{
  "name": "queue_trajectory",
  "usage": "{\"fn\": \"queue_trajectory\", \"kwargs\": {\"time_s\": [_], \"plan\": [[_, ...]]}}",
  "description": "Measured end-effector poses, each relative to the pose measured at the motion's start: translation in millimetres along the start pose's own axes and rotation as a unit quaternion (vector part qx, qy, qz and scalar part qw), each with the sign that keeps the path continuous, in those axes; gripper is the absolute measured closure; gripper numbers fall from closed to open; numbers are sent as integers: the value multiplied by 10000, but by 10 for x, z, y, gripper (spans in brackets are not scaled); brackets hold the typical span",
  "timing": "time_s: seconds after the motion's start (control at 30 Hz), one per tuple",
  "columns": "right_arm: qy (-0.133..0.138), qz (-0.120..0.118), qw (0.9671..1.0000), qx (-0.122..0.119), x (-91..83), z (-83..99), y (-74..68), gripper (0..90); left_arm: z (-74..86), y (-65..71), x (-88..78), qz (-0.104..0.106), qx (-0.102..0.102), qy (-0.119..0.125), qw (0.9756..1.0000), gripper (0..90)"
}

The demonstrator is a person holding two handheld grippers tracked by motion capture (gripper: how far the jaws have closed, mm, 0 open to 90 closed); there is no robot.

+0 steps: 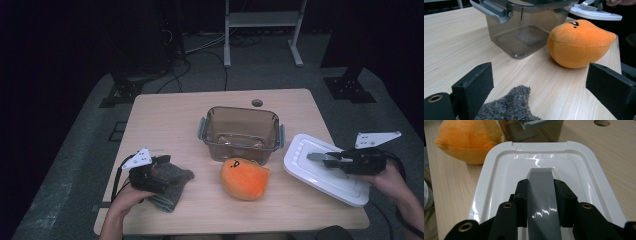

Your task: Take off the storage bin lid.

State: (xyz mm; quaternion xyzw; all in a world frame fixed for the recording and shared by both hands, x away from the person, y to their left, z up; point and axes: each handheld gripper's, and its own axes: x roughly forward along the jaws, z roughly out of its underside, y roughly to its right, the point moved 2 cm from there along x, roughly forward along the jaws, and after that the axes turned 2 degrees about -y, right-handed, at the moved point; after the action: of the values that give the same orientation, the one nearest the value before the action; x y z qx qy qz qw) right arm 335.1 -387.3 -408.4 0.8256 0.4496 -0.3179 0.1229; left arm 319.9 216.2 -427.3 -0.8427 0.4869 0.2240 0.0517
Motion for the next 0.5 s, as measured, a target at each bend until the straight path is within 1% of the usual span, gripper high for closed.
{"fn": "queue_trajectory", "kwargs": {"time_s": [0.03,0.07,0.1,0.13,0.27,0.37,0.4,0.5], "plan": [[-25,-27,10000,17,48,21,-2,655,-1,0,0,3,17,0,10000,68],[-25,-27,10000,17,48,21,-2,655,-3,-1,-1,8,12,0,10000,68],[-41,-72,10000,36,108,40,-9,655,-1,0,2,11,-13,15,10000,68],[-41,-72,10000,36,108,40,-9,655,1,0,4,8,-20,15,10000,68],[-125,-142,9998,51,227,89,-19,655,4,-6,4,3,-2,1,10000,68],[-140,-182,9997,122,323,149,-26,655,3,-3,7,12,-8,10,10000,68],[-140,-182,9997,122,323,149,-26,655,4,-4,9,18,1,2,10000,68],[-141,-241,9995,135,421,187,-48,655,5,3,13,28,9,-24,10000,68]]}}
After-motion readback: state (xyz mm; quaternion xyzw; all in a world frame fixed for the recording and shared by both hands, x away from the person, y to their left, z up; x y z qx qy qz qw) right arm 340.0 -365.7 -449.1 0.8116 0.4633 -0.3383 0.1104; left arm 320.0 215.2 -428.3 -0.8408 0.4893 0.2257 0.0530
